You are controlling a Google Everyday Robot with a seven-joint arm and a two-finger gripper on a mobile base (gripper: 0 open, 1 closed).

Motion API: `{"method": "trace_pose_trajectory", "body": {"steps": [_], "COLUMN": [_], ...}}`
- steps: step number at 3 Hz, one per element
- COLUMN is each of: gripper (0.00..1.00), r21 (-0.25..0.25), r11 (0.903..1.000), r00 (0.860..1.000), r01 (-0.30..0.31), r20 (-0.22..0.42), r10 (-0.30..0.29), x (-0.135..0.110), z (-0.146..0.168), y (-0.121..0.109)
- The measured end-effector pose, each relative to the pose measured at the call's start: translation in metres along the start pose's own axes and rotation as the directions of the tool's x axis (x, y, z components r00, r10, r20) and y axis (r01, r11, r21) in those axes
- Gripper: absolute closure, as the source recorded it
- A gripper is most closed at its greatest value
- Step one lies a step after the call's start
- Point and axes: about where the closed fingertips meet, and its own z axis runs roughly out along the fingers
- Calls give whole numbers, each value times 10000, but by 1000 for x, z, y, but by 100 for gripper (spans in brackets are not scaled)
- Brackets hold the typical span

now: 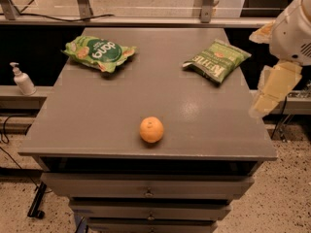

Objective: Move green rice chip bag near orange

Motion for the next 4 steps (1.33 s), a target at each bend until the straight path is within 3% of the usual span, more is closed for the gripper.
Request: {"method": "trace_pose_trajectory", "body": {"steps": [1, 3, 4], "gripper": [0, 0, 0], "r21": [5, -694, -737], "r11": [9997, 9973, 9973], "r00": [9929, 9401, 9158], "r01": [252, 255, 80], "r20": [1163, 3409, 4010], "r10": [-251, -3, 223], "x": [-36, -159, -218], "z": [36, 100, 116], "y": [-25, -47, -53]}}
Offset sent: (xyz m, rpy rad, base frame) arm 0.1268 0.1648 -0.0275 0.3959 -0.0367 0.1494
